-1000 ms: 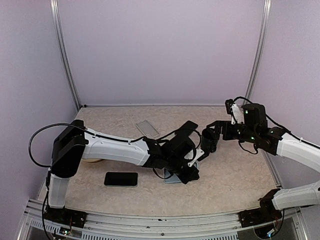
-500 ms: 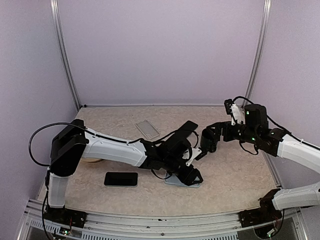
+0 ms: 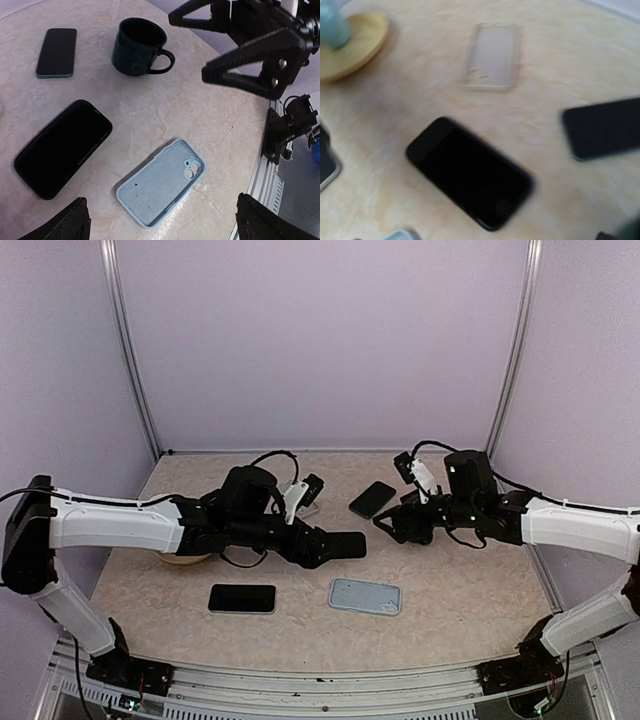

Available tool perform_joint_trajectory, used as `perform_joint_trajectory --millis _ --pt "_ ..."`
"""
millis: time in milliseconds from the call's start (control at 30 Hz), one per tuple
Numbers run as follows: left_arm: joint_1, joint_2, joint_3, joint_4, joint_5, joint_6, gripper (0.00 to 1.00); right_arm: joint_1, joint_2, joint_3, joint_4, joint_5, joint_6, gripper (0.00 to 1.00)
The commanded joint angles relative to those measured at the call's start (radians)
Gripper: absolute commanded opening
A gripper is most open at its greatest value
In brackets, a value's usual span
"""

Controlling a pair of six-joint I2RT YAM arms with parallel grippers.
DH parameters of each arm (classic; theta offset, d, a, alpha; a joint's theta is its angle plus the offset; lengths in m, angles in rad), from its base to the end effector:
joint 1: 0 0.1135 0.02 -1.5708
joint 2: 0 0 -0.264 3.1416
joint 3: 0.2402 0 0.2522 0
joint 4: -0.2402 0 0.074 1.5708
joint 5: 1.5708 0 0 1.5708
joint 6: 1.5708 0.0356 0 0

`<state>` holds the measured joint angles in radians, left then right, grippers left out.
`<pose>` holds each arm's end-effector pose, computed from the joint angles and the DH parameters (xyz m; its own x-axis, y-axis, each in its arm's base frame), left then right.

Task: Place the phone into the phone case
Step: Pick up the phone at the center of the board.

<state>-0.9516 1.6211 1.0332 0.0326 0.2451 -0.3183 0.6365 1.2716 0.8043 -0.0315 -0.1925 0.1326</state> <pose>0.2034 -0.3003 0.2340 -0.5753 0.2841 -0.7670 0.7682 0.5096 -0.3874 0.2240 0.1740 0.2569 -0.4763 -0.1907 -0.8583 -0.6613 0.7210 0.2068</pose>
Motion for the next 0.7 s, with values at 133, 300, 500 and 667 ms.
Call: perform_joint_trajectory --millis 133,300,500,667 --pt "0.056 -0.285 -0.229 0.029 -0.214 -0.122 0.99 0.175 0.243 0.196 0.057 -0.097 -0.261 1.00" --pt "0.085 -0.424 -0.326 -0.008 -0.360 -0.186 0.99 0.251 0.403 0.318 0.039 -0.149 -0.366 1.00" --pt "0.126 -0.586 -0.440 -0.043 -0.502 -0.271 0.99 0.305 0.555 0.437 0.038 -0.208 -0.446 1.00" --pt "0.173 -0.693 -0.508 -0.080 -0.538 -0.322 0.99 0.361 0.679 0.542 -0.007 -0.211 -0.486 1.00"
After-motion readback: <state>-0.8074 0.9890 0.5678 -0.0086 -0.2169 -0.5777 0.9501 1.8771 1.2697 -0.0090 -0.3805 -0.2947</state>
